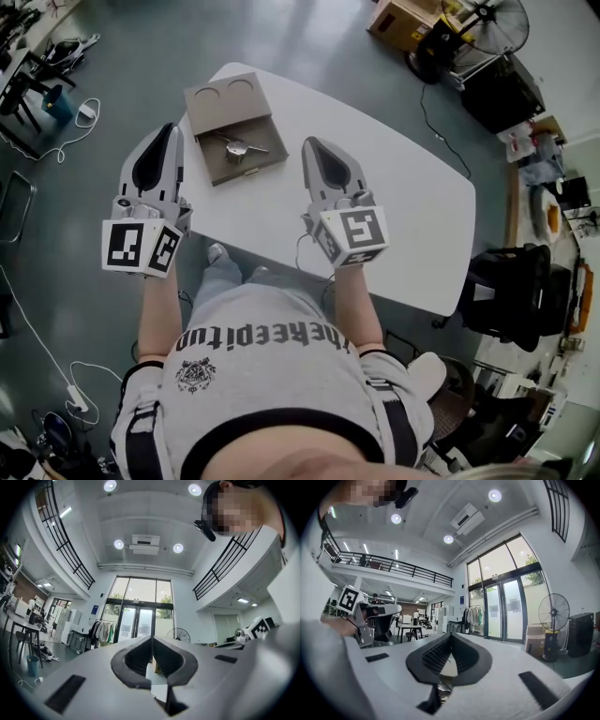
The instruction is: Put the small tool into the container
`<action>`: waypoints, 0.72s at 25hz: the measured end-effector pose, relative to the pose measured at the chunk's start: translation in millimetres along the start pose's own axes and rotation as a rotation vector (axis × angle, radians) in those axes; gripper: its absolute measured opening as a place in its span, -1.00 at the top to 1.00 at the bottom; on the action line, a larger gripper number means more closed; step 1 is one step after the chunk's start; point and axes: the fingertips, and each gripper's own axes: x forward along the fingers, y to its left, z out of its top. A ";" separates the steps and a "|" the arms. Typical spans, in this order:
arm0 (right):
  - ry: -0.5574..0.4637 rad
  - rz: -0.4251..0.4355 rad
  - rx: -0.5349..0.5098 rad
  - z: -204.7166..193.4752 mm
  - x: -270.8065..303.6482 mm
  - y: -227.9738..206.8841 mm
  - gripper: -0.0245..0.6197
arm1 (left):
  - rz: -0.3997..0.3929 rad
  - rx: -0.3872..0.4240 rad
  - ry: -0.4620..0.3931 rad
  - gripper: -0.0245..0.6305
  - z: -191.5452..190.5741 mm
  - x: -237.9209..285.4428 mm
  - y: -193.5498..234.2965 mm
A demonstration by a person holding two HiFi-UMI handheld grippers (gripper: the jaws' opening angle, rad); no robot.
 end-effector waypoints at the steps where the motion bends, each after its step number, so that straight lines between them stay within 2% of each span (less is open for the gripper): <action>1: -0.007 0.000 0.002 2.6 -3.3 -0.6 0.92 | 0.000 -0.001 -0.002 0.89 0.6 -0.7 -2.0; 18: -0.097 -0.019 0.013 22.1 -49.5 -12.9 0.92 | -0.002 -0.007 -0.018 0.89 3.7 -11.6 -39.4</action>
